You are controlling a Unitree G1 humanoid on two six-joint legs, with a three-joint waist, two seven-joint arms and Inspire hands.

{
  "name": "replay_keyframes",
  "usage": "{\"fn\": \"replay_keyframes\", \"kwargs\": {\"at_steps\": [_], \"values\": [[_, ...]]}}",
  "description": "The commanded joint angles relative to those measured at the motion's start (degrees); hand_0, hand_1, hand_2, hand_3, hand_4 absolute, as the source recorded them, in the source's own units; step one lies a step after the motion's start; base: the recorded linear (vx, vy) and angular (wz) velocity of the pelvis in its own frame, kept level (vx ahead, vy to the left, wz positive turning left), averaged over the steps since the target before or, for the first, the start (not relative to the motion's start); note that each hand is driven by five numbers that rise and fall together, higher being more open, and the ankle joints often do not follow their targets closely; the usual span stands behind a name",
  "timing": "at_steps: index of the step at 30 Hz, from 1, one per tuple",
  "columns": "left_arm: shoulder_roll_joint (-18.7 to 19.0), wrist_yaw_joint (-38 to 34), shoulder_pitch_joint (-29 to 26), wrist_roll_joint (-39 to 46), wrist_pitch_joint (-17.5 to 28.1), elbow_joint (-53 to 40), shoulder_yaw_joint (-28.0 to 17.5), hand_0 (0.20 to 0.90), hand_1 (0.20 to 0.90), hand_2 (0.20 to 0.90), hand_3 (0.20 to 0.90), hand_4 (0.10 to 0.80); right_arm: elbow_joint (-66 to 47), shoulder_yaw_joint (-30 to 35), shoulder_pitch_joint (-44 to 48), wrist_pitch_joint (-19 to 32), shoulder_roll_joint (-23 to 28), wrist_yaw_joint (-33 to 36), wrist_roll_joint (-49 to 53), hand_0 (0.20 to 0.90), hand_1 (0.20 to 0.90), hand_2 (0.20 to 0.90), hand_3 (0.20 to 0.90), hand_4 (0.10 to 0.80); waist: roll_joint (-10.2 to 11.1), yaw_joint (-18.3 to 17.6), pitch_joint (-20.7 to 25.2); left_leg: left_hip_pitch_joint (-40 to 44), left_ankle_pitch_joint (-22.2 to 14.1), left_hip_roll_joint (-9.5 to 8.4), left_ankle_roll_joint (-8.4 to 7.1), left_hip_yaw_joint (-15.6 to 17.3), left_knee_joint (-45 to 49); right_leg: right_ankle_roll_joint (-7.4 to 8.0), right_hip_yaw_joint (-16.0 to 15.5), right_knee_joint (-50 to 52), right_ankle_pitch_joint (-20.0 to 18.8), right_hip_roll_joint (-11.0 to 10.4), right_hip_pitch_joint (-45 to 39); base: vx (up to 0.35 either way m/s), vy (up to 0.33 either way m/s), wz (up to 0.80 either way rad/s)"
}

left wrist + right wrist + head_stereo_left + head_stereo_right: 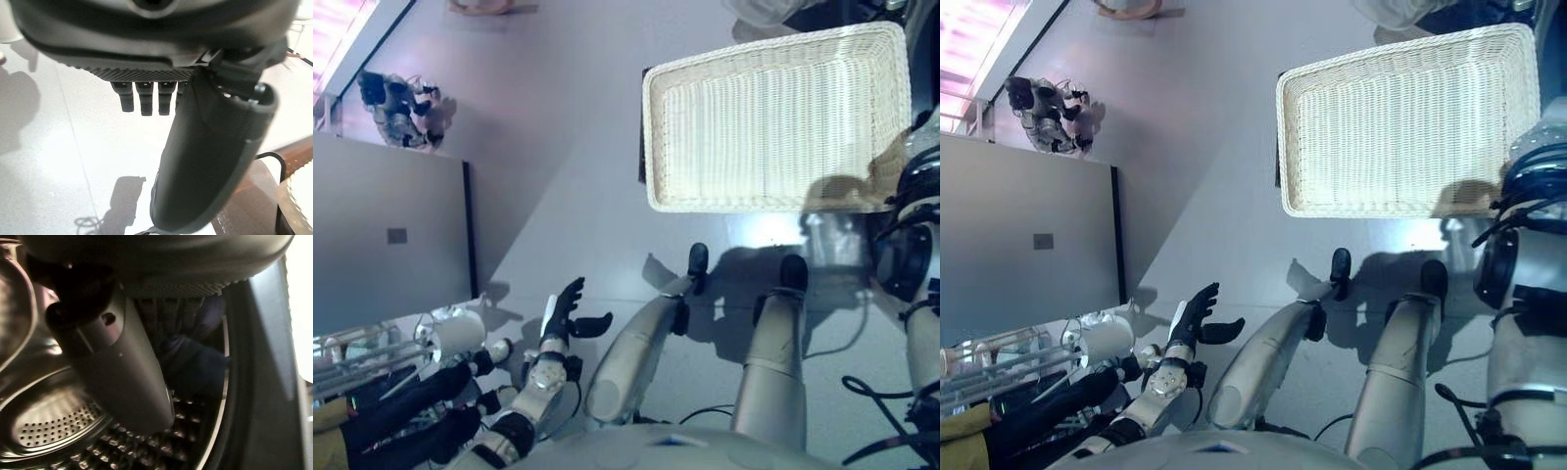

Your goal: Pick up the clothes and place them into the washing machine

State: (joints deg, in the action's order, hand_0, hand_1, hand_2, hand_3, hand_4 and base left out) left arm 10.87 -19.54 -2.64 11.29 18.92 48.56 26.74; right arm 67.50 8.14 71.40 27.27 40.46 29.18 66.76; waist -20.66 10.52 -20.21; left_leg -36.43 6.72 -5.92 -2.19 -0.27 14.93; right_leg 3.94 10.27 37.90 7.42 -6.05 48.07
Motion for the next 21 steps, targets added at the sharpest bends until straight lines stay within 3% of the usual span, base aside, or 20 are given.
{"fn": "replay_keyframes", "kwargs": {"at_steps": [1, 10, 21], "values": [[2.89, -2.26, -0.55, 0.97, 0.54, 7.09, -4.07, 0.900, 0.900, 0.900, 0.900, 0.800, -5.41, -5.02, -1.15, 4.15, -0.87, -5.44, -2.74, 0.900, 0.900, 0.900, 0.900, 0.800, 1.10, 1.24, 5.11, -2.87, -1.57, -1.04, 0.33, 3.07, -0.70, -1.91, -4.57, -7.40, -1.51, 2.13, -3.68, 0.017, 0.029, -0.06], [2.49, -0.62, -0.63, 1.15, -0.35, 10.21, -4.50, 0.900, 0.900, 0.900, 0.900, 0.800, -8.92, -2.14, -9.46, 4.44, -11.98, -9.79, 1.35, 0.900, 0.900, 0.900, 0.900, 0.800, 4.13, 0.99, 5.71, 2.46, -1.60, -0.79, 1.24, 2.26, -3.16, -1.63, -4.77, -12.19, -3.12, 2.37, -10.68, 0.027, 0.020, -0.09], [1.84, 0.95, 0.75, 0.07, -2.27, 15.92, -8.30, 0.900, 0.900, 0.900, 0.900, 0.800, -18.46, -2.78, -27.39, 4.14, -27.02, -13.66, 1.70, 0.900, 0.900, 0.900, 0.900, 0.800, 10.78, -0.78, 6.63, 12.56, -2.62, 0.28, 2.39, 1.57, -6.18, -0.35, -5.35, -19.27, -5.15, 2.16, -22.76, 0.058, 0.011, -0.07]]}}
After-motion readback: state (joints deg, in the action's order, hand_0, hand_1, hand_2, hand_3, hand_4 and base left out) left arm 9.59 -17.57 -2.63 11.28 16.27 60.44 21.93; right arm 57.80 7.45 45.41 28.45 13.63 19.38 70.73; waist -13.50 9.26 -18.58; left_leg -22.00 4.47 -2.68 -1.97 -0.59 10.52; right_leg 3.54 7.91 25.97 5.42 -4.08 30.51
